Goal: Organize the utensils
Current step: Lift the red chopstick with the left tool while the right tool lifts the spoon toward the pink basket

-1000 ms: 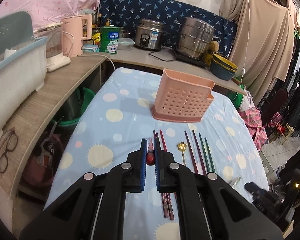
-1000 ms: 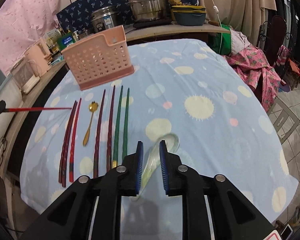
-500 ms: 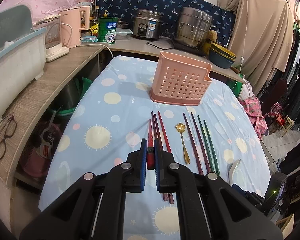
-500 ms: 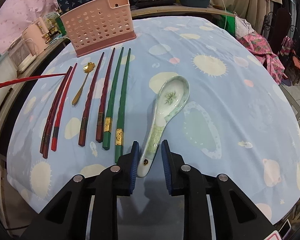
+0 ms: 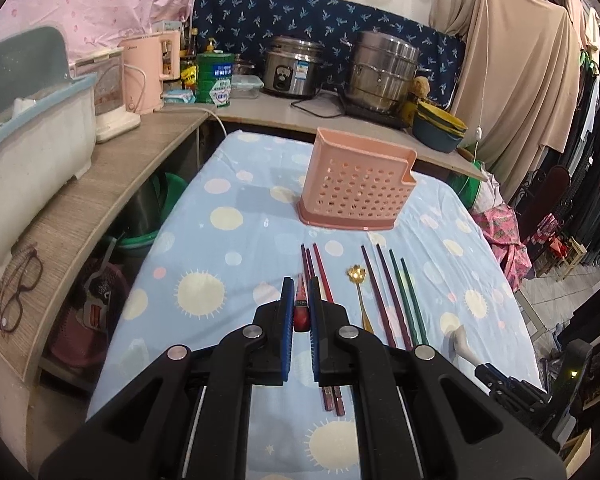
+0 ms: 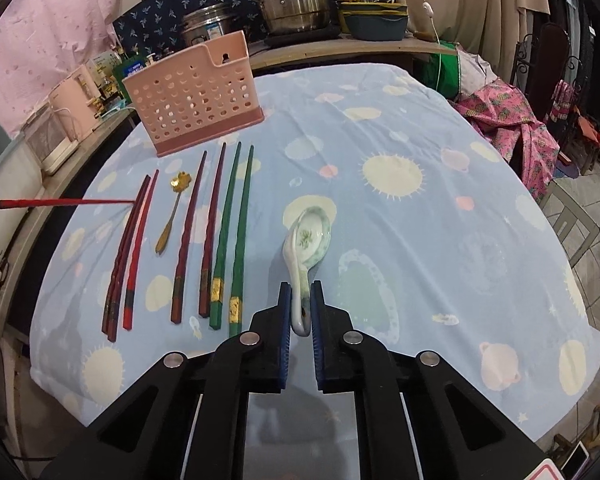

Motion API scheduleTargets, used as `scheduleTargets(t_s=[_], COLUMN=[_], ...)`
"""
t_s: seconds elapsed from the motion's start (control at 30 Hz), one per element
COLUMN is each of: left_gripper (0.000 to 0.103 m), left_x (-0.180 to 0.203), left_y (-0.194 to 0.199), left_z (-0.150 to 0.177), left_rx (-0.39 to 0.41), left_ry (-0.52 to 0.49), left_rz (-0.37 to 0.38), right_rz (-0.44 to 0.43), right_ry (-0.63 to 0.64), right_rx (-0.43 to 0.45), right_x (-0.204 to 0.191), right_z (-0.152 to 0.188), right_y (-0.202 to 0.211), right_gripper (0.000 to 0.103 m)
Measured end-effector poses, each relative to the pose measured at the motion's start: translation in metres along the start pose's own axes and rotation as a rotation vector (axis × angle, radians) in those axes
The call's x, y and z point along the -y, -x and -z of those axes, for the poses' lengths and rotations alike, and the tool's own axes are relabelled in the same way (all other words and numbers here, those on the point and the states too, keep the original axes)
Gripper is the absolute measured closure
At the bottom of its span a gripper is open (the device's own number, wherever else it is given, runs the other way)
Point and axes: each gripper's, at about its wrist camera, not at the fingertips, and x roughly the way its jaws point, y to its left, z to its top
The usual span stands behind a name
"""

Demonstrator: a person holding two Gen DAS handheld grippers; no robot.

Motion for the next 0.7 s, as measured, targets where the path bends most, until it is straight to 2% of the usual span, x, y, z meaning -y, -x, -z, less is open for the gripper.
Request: scheduleTargets(t_s=[0.2,0.4,0.7], left_gripper=[0.096,0.096,0.096], left_x=[0.002,0.003,0.013], left_y=[0.011,0.010,0.009], left_z=[-0.027,-0.058,-0.119], left_rx=[0.077,0.127,0.232], left_ry=[-0.016,-0.017,-0.023], left_rz=[-0.008,-0.015,0.019], right_rz=[-0.019,-0.059,-0.182], right_ry=[0.011,0.013,-0.025], right_rx=[0.084,0.129,0.209], right_x=[-0.004,-0.013,-0.028], right_z=[-0.036,-0.070,-0.140], right_y=[0.018,0.023,0.021], right_gripper=[0.097,0.097,0.097])
